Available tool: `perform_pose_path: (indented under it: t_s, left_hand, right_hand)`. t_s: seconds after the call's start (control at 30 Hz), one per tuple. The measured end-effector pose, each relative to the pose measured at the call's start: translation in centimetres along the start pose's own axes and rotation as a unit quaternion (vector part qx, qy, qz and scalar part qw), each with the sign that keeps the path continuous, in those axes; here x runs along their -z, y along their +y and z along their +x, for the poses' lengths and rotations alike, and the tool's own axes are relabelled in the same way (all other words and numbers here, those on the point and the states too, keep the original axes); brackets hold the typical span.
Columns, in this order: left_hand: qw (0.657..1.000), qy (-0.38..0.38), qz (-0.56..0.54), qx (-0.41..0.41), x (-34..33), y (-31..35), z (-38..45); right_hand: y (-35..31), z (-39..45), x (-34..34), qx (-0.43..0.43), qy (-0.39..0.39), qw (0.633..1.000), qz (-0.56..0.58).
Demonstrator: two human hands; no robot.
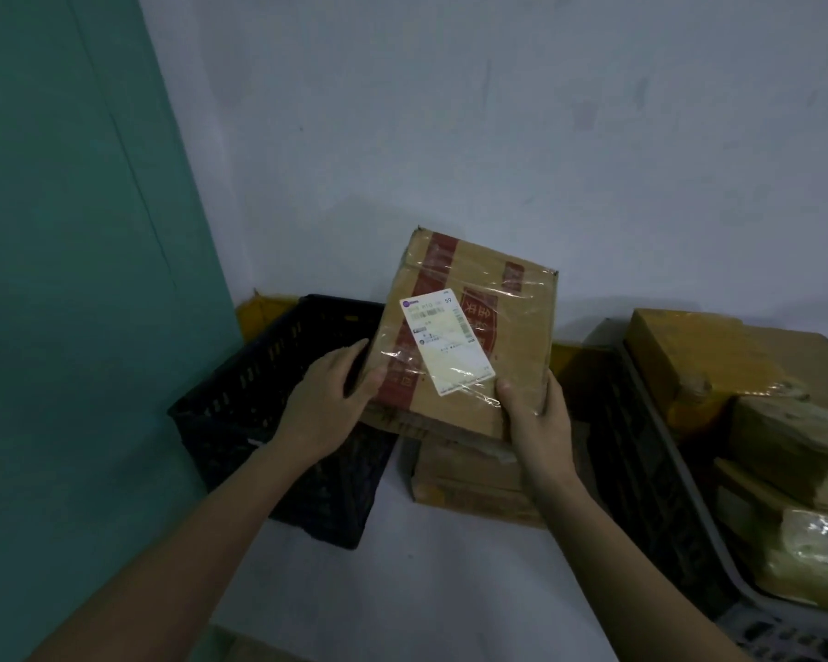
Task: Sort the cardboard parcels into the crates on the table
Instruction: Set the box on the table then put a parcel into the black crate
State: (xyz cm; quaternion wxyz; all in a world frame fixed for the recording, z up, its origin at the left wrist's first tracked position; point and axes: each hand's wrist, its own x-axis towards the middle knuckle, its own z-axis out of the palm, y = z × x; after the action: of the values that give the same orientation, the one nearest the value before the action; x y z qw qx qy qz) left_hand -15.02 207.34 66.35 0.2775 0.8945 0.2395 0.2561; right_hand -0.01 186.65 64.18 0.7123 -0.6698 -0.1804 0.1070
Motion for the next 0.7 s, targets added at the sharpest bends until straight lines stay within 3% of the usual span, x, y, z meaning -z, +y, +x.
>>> perform_pose_path:
  t_s: [0.17,0.33,0.5,0.7]
  left_hand:
    - [0.999,0.031,0.012,0.005,3.1,-6.8,3.5]
    - [0.993,0.035,0.113,0.029,7.5,-17.2,7.3]
    - [0.981,-0.035,0.162,0.104,8.1,-25.1,9.3]
    - [0.976,-0.128,0.107,0.139,6.7,-29.6,11.2]
  right_hand:
    - [-0.7,3.6,-6.0,-0.001,-0.004,1.0,0.01]
    - [-0.9,6.9,-14.7,-0.029,0.021,0.999,0.029]
    - [-0.1,9.6,-22.0,-0.058,0.035,0.998,-0.014]
    - [1.8,11.0,-27.4,-0.043,0.017,0.992,-0.117]
